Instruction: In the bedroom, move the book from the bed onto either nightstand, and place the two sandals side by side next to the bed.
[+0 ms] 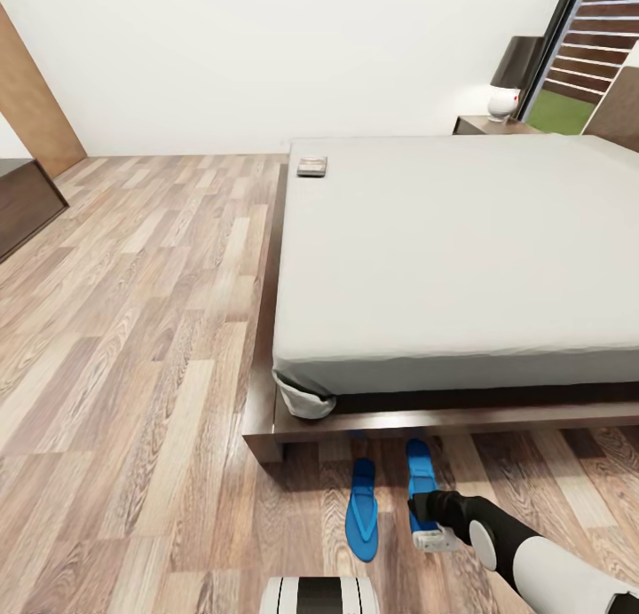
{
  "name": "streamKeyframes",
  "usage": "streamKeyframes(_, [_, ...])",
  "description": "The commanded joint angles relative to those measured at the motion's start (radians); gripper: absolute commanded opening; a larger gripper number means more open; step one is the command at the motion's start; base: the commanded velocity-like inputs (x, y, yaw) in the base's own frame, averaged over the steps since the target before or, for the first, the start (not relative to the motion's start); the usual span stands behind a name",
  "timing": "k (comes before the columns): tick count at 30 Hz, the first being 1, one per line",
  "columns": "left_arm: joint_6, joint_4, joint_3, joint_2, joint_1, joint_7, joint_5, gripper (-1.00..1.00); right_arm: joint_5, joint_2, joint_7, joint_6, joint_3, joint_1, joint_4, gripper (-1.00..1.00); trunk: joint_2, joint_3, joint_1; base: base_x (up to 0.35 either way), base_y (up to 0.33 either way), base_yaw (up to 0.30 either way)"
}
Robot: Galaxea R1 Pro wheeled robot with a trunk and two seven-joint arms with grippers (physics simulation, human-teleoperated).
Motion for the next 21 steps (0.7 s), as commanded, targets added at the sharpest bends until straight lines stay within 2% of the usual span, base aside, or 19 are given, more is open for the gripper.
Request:
streamKeyframes(1, [-0.005,-0.001,-0.006,0.000,0.000,0.001,0.011,1.00,0.003,0.000,0.004,-0.004,0.004,0.000,-0.003,-1.00,0.000,-0.001,0.000,0.000,0.000,0.000])
streamKeyframes(5, [-0.006,-0.001,-0.006,0.000,0.000,0.001,0.010,1.00,0.003,0.000,0.004,-0.004,0.004,-0.002,-0.003,-1.00,0.000,-0.001,0.000,0.000,0.000,0.000])
streamKeyframes(17, [-0.008,-0.001,-0.006,0.000,0.000,0.000,0.010,1.00,0.001,0.005,0.004,-0.004,0.003,-0.015,-0.003,-1.00,-0.003,-0.047,0.005,0.000,0.000,0.000])
streamKeyframes(21, [-0.008,-0.001,-0.006,0.000,0.000,0.000,0.009,1.00,0.002,0.014,0.004,-0.004,0.004,-0.024,-0.003,-1.00,-0.003,-0.047,0.005,0.000,0.000,0.000])
